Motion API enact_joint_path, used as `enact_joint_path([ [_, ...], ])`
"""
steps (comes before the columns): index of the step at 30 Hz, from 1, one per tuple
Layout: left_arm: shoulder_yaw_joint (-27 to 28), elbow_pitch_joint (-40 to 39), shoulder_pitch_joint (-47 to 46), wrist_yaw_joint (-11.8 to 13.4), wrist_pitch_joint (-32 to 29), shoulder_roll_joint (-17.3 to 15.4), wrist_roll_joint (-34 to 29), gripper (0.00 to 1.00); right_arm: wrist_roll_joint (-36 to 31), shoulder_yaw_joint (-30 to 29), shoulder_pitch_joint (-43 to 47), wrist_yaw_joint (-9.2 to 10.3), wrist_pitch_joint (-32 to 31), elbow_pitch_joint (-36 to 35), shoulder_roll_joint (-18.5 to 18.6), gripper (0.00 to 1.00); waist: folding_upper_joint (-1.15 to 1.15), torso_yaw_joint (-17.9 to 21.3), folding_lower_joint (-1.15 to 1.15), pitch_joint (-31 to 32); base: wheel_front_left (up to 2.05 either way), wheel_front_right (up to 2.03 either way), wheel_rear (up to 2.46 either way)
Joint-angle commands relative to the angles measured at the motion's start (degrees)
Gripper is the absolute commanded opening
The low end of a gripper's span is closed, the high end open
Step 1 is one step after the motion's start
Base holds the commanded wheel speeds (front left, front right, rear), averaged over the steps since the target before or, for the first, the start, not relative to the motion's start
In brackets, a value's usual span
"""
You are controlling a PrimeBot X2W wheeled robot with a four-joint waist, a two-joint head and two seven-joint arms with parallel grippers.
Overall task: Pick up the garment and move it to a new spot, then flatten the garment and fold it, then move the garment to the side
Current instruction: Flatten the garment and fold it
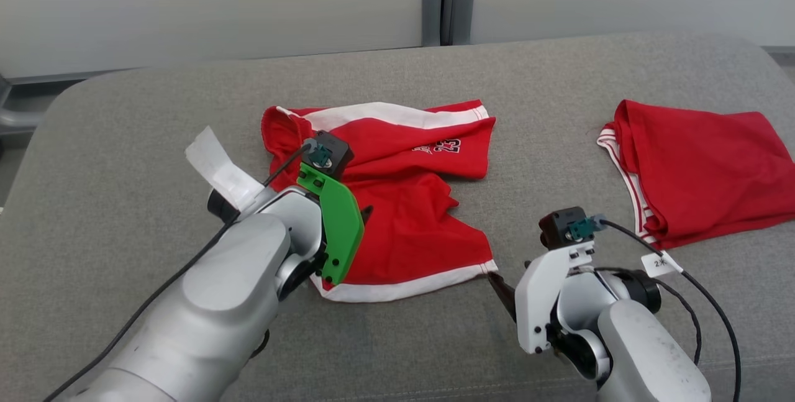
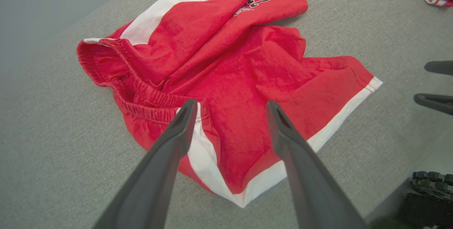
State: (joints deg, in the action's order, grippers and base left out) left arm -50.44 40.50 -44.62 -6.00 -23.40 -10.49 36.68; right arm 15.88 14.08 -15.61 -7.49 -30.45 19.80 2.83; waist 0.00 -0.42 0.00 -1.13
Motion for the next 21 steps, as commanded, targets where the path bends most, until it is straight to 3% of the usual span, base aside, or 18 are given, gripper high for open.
enact_joint_path([
  [1,-0.24,1.05,-1.64,-0.21,0.13,0.16,-0.18,1.00,0.34,0.44,-1.44,0.01,0.14,0.22,0.17,1.00,0.00,1.15,0.00,-1.95,0.00,0.00,0.00],
  [11,-2.54,10.15,-9.24,-0.88,-1.47,0.91,-2.18,1.00,1.87,2.76,-7.65,0.01,2.40,1.77,0.16,1.00,0.00,2.41,0.00,-9.52,0.00,0.00,0.00],
  [21,-4.35,14.79,-12.33,-1.33,-6.43,1.41,-0.12,1.00,3.52,4.65,-8.27,0.01,2.69,2.41,0.15,1.00,0.00,1.65,0.00,-10.62,0.00,0.00,0.00],
])
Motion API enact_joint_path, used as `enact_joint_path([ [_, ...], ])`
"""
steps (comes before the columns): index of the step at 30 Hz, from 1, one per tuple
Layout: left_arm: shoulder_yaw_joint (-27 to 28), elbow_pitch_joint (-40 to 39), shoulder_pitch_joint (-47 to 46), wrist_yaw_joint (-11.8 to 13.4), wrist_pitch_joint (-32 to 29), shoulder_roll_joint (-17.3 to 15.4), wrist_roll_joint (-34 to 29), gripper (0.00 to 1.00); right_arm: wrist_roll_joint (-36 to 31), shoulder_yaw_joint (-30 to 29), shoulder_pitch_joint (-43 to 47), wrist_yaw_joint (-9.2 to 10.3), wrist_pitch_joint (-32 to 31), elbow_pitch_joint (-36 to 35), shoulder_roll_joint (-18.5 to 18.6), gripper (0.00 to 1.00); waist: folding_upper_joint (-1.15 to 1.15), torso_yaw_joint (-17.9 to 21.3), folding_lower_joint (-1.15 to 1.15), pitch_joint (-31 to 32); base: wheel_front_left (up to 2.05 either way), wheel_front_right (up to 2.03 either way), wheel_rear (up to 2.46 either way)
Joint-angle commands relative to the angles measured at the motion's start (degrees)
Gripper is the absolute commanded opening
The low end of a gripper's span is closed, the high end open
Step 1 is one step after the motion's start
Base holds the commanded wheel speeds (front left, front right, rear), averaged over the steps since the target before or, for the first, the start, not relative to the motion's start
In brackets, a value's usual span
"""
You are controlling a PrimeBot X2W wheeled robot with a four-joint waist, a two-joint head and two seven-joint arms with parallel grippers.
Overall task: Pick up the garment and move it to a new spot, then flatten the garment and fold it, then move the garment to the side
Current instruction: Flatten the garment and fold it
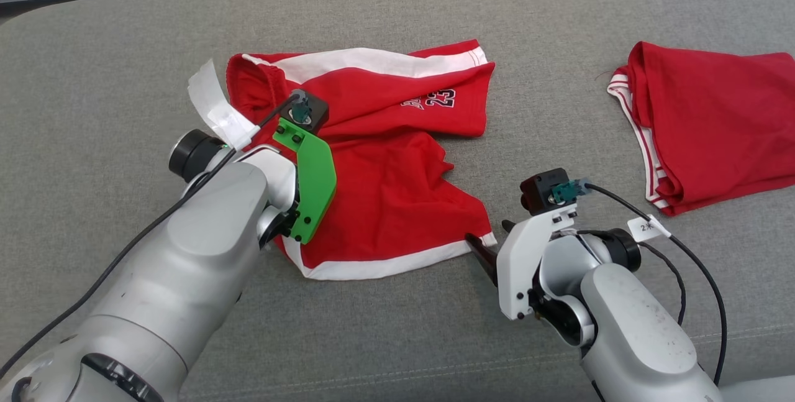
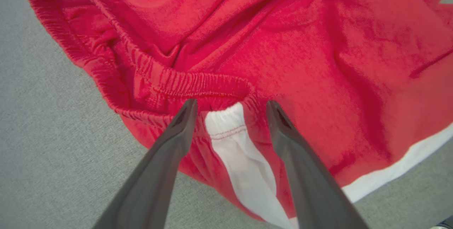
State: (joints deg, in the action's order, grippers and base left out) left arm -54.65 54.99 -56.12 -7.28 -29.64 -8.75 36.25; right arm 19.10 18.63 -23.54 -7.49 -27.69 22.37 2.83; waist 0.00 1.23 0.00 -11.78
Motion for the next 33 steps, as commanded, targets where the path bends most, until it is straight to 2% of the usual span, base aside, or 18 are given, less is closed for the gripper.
enact_joint_path([
  [1,-0.34,0.51,-1.05,-0.08,-0.66,-0.46,0.49,1.00,0.54,0.30,-0.35,0.01,-0.16,-0.28,0.15,1.00,0.00,0.01,0.00,0.05,0.00,0.00,0.00],
  [5,-1.14,0.82,-1.26,-0.17,-2.51,-0.49,1.28,1.00,0.85,0.87,-0.44,0.01,-0.54,-0.52,0.16,1.00,0.00,-0.05,0.00,0.00,0.00,0.00,0.00],
  [6,-1.42,0.73,-1.26,-0.19,-2.68,-0.59,1.52,0.90,0.89,1.08,-0.49,0.01,-0.70,-0.58,0.16,1.00,0.00,-0.07,0.00,-0.04,0.00,0.00,0.00],
  [7,-1.42,0.73,-1.26,-0.19,-2.68,-0.59,1.52,0.90,0.89,1.08,-0.49,0.01,-0.70,-0.58,0.16,1.00,0.00,-0.07,0.00,-0.04,0.00,0.00,0.00],
  [8,-1.67,0.56,-1.31,-0.20,-2.89,-0.66,1.68,0.82,0.93,1.18,-0.53,0.01,-0.77,-0.64,0.16,1.00,0.00,-0.11,0.00,-0.09,0.00,0.00,0.00],
  [10,-2.23,0.26,-1.06,-0.21,-3.43,-0.72,2.08,0.42,1.15,1.40,-0.53,0.01,-1.03,-0.63,0.16,1.00,0.00,-0.18,0.00,-0.18,0.00,0.00,0.00],
  [12,-2.63,-0.17,-1.03,-0.20,-3.68,-1.00,2.48,0.29,1.09,1.33,-0.50,0.01,-1.41,-0.53,0.17,1.00,0.00,-0.29,0.00,-0.24,0.00,0.00,0.00],
  [13,-2.95,-0.22,-1.06,-0.20,-3.94,-1.34,2.58,0.08,1.01,1.34,-0.44,0.01,-1.52,-0.42,0.17,1.00,0.00,-0.34,0.00,-0.27,0.00,0.00,0.00],
  [14,-3.22,-0.37,-1.08,-0.20,-3.95,-1.55,2.85,0.00,0.91,1.29,-0.39,0.01,-1.67,-0.41,0.16,1.00,0.00,-0.39,0.00,-0.29,0.00,0.00,0.00],
  [16,-3.54,-0.44,-1.16,-0.21,-4.39,-1.90,3.24,0.00,0.61,1.04,-0.29,0.01,-1.98,-0.27,0.16,1.00,0.00,-0.49,0.00,-0.32,0.00,0.00,0.00],
  [18,-3.64,-0.34,-1.24,-0.20,-4.51,-2.18,3.64,0.00,0.49,0.94,-0.16,0.01,-2.40,-0.18,0.16,0.90,0.00,-0.58,0.00,-0.35,0.00,0.00,0.00],
  [19,-3.72,-0.38,-1.26,-0.20,-4.49,-2.28,3.81,0.00,0.46,0.96,-0.10,0.01,-2.61,-0.03,0.16,0.73,0.00,-0.63,0.00,-0.39,0.00,0.00,0.00],
  [20,-3.79,-0.39,-1.25,-0.21,-4.41,-2.41,4.03,0.00,0.32,0.97,-0.09,0.01,-2.83,-0.02,0.16,0.50,0.00,-0.67,0.00,-0.44,0.00,0.00,0.00],
  [21,-3.79,-0.38,-1.30,-0.21,-4.27,-2.51,4.17,0.00,0.23,0.83,-0.09,0.01,-2.98,0.12,0.16,0.39,0.00,-0.72,0.00,-0.50,0.00,0.00,0.00],
  [22,-3.73,-0.28,-1.39,-0.21,-4.12,-2.56,4.23,0.00,0.13,0.78,-0.09,0.01,-3.11,0.28,0.16,0.29,0.00,-0.78,0.00,-0.57,0.00,0.00,0.00],
  [26,-3.53,0.09,-1.70,-0.16,-3.39,-2.67,4.52,0.00,-0.23,0.46,-0.08,0.01,-3.56,0.50,0.16,0.11,0.00,-1.05,0.00,-0.75,0.00,0.00,0.00],
  [27,-3.37,0.23,-1.73,0.06,-3.16,-2.70,4.69,0.00,-0.46,0.33,-0.09,0.01,-3.56,0.56,0.16,0.00,0.00,-1.11,0.00,-0.77,0.00,0.00,0.00],
  [33,-1.77,0.73,-1.91,2.05,0.32,-2.67,5.36,0.00,0.00,-0.50,-0.75,0.01,-2.02,-0.22,0.16,0.00,0.00,-1.55,0.00,-0.56,0.00,0.00,0.00],
])
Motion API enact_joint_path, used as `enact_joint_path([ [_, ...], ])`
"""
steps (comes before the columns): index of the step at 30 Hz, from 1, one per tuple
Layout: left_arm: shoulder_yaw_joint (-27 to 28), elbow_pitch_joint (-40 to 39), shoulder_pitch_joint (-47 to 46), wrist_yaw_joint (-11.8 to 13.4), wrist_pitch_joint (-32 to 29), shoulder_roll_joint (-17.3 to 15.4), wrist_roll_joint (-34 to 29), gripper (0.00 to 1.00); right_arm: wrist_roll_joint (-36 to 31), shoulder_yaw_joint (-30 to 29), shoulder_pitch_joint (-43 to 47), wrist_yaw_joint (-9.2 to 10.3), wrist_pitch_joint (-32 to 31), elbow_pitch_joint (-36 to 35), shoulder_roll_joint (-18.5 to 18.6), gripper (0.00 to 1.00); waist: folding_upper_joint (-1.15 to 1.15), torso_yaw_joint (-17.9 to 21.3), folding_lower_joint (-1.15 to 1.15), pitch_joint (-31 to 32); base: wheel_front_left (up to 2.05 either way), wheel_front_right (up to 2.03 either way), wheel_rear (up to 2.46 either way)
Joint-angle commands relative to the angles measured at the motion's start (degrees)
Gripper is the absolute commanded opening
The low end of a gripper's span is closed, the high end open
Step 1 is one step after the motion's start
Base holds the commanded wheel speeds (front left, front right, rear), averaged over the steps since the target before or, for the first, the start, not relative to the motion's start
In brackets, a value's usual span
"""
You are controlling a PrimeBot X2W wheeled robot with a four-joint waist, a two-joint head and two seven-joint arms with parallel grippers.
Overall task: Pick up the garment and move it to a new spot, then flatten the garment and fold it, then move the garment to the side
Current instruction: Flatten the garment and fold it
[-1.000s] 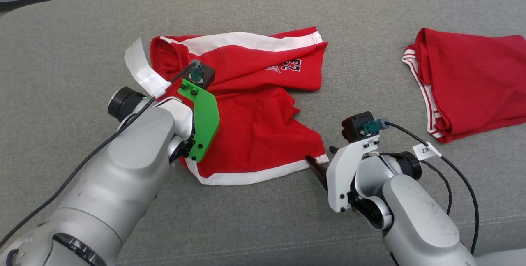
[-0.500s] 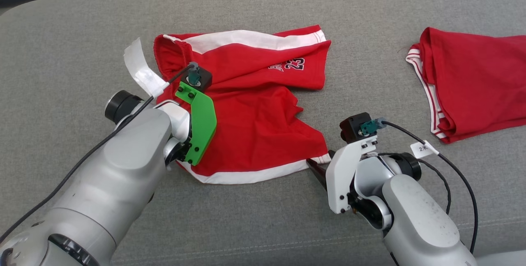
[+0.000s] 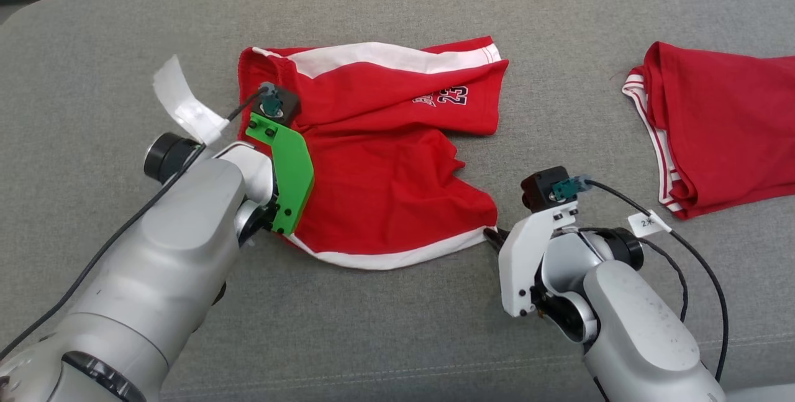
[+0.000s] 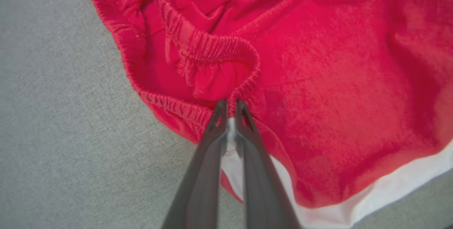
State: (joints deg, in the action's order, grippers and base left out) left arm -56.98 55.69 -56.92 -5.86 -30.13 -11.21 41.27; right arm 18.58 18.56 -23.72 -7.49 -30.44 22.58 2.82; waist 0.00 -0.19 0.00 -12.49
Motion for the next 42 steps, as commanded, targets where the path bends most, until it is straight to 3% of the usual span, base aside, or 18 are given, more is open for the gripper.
enact_joint_path([
  [1,1.33,-0.07,-1.25,1.22,2.06,-0.11,0.86,0.00,1.11,-0.73,-0.63,0.01,1.27,-0.71,0.17,0.00,0.00,-0.26,0.00,0.34,0.00,0.00,0.00],
  [13,13.62,-2.26,0.90,7.00,21.77,0.19,8.56,0.00,5.82,-8.69,-2.89,0.01,15.03,-3.50,0.14,0.00,0.00,-1.34,0.00,5.72,0.00,0.00,0.00],
  [22,22.78,-3.46,2.28,6.84,31.85,1.79,16.24,0.00,8.00,-12.08,-7.05,0.01,20.41,-0.61,0.15,0.00,0.00,-1.36,0.00,10.68,0.00,0.00,0.00],
  [25,25.35,-3.71,2.82,6.37,33.33,2.94,19.12,0.00,6.24,-12.36,-8.69,0.01,20.99,0.05,0.15,0.00,0.00,-1.11,0.00,12.79,0.00,0.00,0.00],
  [34,28.90,-5.51,0.95,5.80,32.78,4.71,23.49,0.00,10.74,-11.05,-12.83,0.01,20.37,-1.48,0.17,0.00,0.00,0.10,0.00,15.85,0.00,0.00,0.00],
  [42,31.61,-7.32,-2.99,8.15,33.23,5.33,25.67,0.00,12.94,-11.72,-20.40,0.01,17.94,1.58,0.16,0.00,0.00,0.62,0.00,12.76,0.00,0.00,0.00],
])
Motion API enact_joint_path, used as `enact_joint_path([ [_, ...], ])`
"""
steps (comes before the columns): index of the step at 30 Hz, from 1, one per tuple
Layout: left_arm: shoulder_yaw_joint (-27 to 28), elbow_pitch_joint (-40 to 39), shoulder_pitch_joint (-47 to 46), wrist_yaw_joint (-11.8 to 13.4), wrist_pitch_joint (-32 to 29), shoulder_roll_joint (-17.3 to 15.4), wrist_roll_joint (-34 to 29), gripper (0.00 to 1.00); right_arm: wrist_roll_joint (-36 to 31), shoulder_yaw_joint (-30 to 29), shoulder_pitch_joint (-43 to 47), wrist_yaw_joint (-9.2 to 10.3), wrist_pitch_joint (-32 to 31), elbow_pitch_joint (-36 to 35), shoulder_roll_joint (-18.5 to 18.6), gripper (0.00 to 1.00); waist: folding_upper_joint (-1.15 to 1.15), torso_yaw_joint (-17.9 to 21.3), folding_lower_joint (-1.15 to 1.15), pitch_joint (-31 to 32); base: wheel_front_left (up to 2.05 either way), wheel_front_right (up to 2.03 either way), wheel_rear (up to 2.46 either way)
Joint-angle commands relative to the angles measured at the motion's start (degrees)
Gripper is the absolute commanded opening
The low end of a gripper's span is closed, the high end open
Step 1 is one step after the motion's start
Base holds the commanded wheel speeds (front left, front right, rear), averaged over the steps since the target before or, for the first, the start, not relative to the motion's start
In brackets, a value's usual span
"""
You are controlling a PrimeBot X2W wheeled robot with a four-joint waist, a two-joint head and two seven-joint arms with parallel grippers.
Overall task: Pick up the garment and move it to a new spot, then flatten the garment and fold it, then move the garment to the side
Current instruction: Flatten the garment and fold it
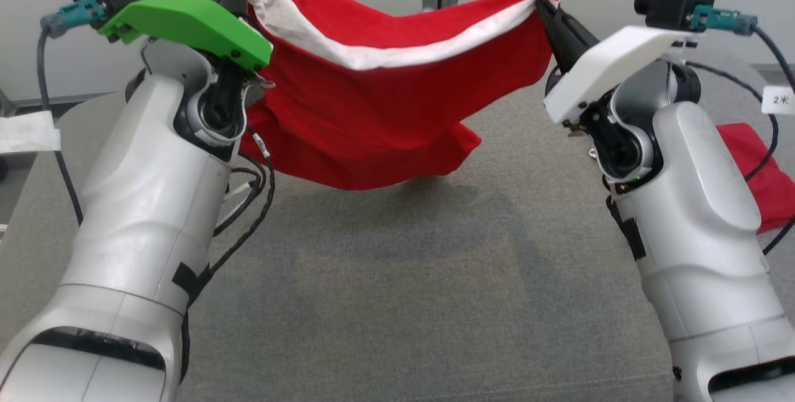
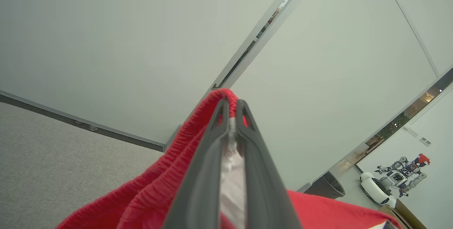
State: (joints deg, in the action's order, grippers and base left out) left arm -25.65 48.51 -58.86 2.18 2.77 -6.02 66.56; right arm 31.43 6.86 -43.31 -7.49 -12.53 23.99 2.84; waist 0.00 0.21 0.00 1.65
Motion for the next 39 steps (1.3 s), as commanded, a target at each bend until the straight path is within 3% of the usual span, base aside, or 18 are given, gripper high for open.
enact_joint_path([
  [1,0.72,-0.17,-1.92,0.55,0.59,0.12,0.48,0.00,0.28,0.26,-2.50,0.01,0.20,0.89,0.12,0.00,0.00,0.33,0.00,-2.39,0.00,0.00,0.00],
  [7,3.28,-0.75,-9.74,1.92,5.19,-0.09,-0.12,0.00,2.72,-1.05,-14.75,0.01,3.92,7.67,0.17,0.00,0.00,0.28,0.00,-11.36,0.00,0.00,0.00],
  [9,4.19,-0.90,-13.94,1.18,6.66,0.49,0.20,0.00,1.04,-1.63,-22.10,0.01,7.90,12.22,0.08,0.00,0.00,0.15,0.00,-16.69,0.00,0.00,0.00],
  [14,5.23,0.02,-18.74,-1.33,8.87,0.97,0.72,0.00,0.62,-2.20,-32.44,0.00,16.10,19.76,0.12,0.00,0.00,0.26,0.00,-23.03,0.00,0.00,0.00],
  [18,6.57,1.18,-20.08,-4.54,10.78,1.02,0.89,0.00,-0.03,-2.30,-38.73,0.01,23.39,25.14,0.16,0.00,0.00,0.76,0.00,-25.47,0.00,0.00,0.00],
  [22,7.47,1.64,-20.81,-6.68,11.92,0.85,-0.10,0.00,-0.19,-2.79,-42.22,0.01,26.56,28.04,0.18,0.00,0.00,1.05,0.00,-26.06,0.00,0.00,0.00],
  [26,8.47,1.87,-19.22,-8.59,12.43,0.74,-1.54,0.00,0.06,-1.50,-42.83,0.01,27.73,28.04,0.18,0.00,0.00,1.95,0.00,-25.08,0.00,0.00,0.00],
  [32,14.79,-0.94,-16.14,-9.40,12.37,1.49,-4.83,0.00,-5.11,-3.88,-38.26,0.05,27.71,19.01,0.16,0.00,0.00,2.64,0.00,-25.65,0.00,0.00,0.00],
  [39,9.88,-0.73,-13.05,-9.70,11.94,2.79,-4.76,0.00,-4.73,3.66,-32.78,0.01,27.70,18.40,0.17,0.00,0.00,1.53,0.00,-27.14,0.00,0.00,0.00],
])
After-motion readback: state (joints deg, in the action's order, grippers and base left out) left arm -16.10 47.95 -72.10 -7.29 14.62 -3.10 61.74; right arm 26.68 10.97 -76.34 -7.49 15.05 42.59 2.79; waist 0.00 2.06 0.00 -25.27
